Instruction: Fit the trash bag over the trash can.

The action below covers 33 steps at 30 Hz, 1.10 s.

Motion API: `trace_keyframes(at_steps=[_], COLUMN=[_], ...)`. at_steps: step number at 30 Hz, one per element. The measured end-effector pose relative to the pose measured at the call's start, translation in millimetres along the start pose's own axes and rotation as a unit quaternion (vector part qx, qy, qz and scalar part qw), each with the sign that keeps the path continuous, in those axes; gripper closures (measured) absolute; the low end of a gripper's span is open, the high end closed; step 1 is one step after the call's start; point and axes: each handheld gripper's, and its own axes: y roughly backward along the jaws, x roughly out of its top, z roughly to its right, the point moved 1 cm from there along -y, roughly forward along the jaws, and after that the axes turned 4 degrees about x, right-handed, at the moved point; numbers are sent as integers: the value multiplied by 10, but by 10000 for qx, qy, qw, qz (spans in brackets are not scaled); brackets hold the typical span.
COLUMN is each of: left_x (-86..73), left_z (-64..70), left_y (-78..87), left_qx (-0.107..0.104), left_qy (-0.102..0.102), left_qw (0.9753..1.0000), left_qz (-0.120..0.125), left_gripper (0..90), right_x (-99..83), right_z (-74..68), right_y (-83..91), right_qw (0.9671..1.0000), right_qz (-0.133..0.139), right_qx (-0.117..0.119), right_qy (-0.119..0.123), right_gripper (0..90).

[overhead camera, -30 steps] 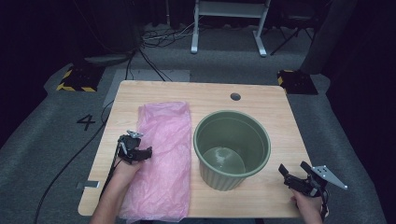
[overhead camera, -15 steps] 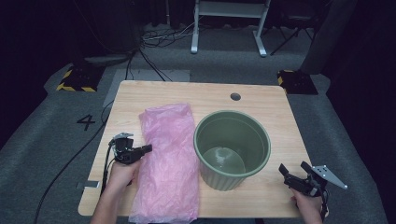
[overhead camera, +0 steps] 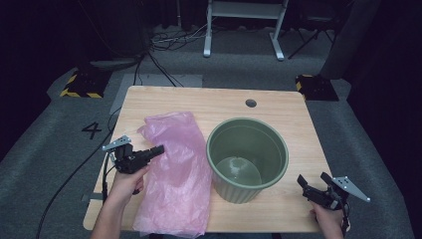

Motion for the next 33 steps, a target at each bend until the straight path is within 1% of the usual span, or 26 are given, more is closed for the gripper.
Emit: trace_keyframes(at_steps=[1,2,3,4,5,6,7,8,9,10,11,12,13,14,17,18,19,20,23,24,26,28,29,30,32,33], left_x=[33,66,95,95,130,202,239,239,309,309,340,386,386,434,474,518,518,564,619,689,751,793,838,945,1044,1044], left_z=[64,105,143,143,185,281,332,332,430,430,478,552,552,638,701,751,751,785,817,846,868,880,897,945,1006,1006], left_y=[23,41,54,54,67,87,94,94,103,103,104,104,104,95,81,69,69,63,61,63,76,85,89,96,101,101], left_qx=[-276,-497,-617,-617,-683,-755,-776,-776,-712,-712,-684,-664,-664,-640,-647,-576,-576,-445,-375,-292,-213,-219,-187,-174,-137,-137], left_qy=[-67,-51,-61,-61,-112,-262,-340,-340,-533,-533,-645,-801,-801,-941,-1040,-1145,-1145,-1252,-1323,-1375,-1433,-1416,-1423,-1436,-1480,-1480], left_qw=[9993,9978,9964,9964,9954,9937,9929,9929,9920,9920,9913,9898,9898,9881,9870,9859,9859,9850,9843,9836,9820,9819,9812,9799,9781,9781], left_qz=[244,427,571,571,665,789,837,837,890,890,921,968,968,1031,1044,1072,1072,1099,1105,1133,1209,1235,1292,1373,1455,1455], left_gripper=[899,899,899,899,899,899,899,899,899,899,899,899,899,899,899,898,898,898,898,898,898,898,898,898,898,898], right_x=[0,0,0,0,0,0,0,0,0,0,0,0,0,-1,0,-1,-1,-1,-1,-1,-1,0,0,-1,-1,-1], right_z=[0,1,1,2,1,2,2,2,3,3,2,2,2,1,2,2,3,2,3,3,3,4,4,3,4,4], right_y=[0,0,0,1,1,1,1,1,1,1,1,1,2,2,1,3,3,3,3,3,5,3,2,3,3,3], right_qw=[10000,10000,10000,10000,10000,10000,10000,10000,10000,10000,10000,10000,10000,10000,10000,10000,10000,10000,10000,10000,10000,10000,10000,10000,10000,10000], right_qz=[0,0,1,3,4,7,4,4,3,3,4,7,10,13,8,11,17,14,17,18,9,14,13,8,14,14], right_qx=[-1,-4,-4,-5,-2,-2,0,0,2,2,0,1,-2,-6,0,-4,-7,-3,-8,-8,-5,-7,-7,-9,-13,-13], right_qy=[-5,-9,-12,-11,-10,-10,-13,-13,-12,-12,-11,-12,-12,-15,-12,-17,-12,-16,-13,-15,-31,-23,-21,-32,-21,-21], right_gripper=[0,0,0,0,0,0,0,0,0,0,0,0,0,0,0,0,0,0,0,0,0,0,0,0,0,0])
